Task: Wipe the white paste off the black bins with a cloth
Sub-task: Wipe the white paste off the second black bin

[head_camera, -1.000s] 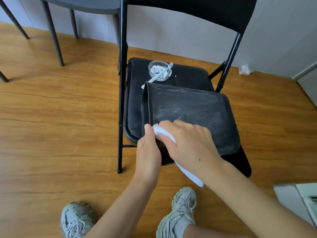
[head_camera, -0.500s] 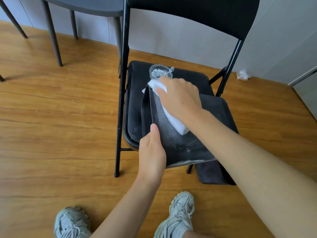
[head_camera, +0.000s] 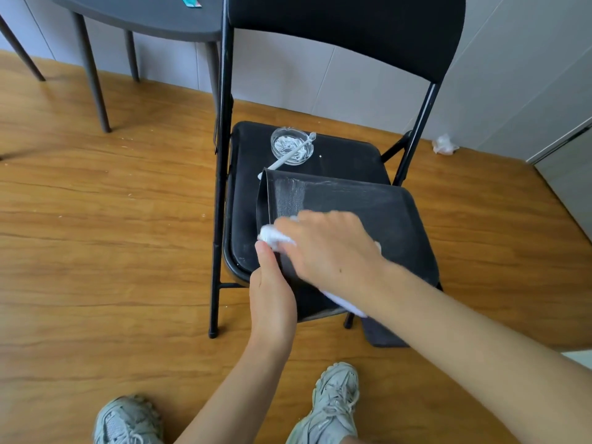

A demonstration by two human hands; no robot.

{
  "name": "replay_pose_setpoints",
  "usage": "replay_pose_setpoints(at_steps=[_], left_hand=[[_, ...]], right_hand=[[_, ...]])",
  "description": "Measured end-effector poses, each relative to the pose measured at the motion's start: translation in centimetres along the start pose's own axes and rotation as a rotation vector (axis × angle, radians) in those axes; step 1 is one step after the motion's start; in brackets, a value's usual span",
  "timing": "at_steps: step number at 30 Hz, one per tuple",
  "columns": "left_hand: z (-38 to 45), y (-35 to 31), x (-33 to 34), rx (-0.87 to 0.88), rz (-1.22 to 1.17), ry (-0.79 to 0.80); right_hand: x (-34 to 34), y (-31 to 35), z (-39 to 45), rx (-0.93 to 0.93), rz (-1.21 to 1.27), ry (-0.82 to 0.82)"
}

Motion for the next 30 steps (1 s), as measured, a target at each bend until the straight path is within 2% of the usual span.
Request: replay_pose_setpoints(at_steps=[7,10,13,16,22,26,30], left_hand=[[0.0,-2.2,0.5,0.201,0.105,0.037],[-0.2,-1.9,0.5,0.21,0.116,0.041],[0.0,-1.0,0.5,0.175,0.099,0.027],[-0.1,-0.4,0.7,0.151,0.064,0.035],[0.3,0.3,0.4,0.136,0.094,-0.041],[0.6,0.3,0.3,0.151,0.133,-0.073],[0.6,0.1,0.3,0.218,0.157,-0.094]], right_hand=[[0.0,-5.0,7.3,0.231,0.039,-0.023],[0.2,-6.6,8.1,0.404,0.057,-0.032],[0.2,-5.4,6.4,0.509,0.08,-0.094],[0.2,-2.7,4.0,0.521,0.158,-0.163],[1.3,-1.5,3.8,0.421,0.018,-0.201],[1.8,-3.6,3.9,0.453,0.061,-0.181],[2.3,-10.3,1.6,0.622,0.097,-0.194]])
Point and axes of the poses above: each hand's wrist, its own z-axis towards the middle knuckle, its own x-axis out of the palm, y = z × x, the point moved 6 cm from there along z, towards the middle knuckle, and after that the axes turned 1 degree about -z, right-handed, at the moved point
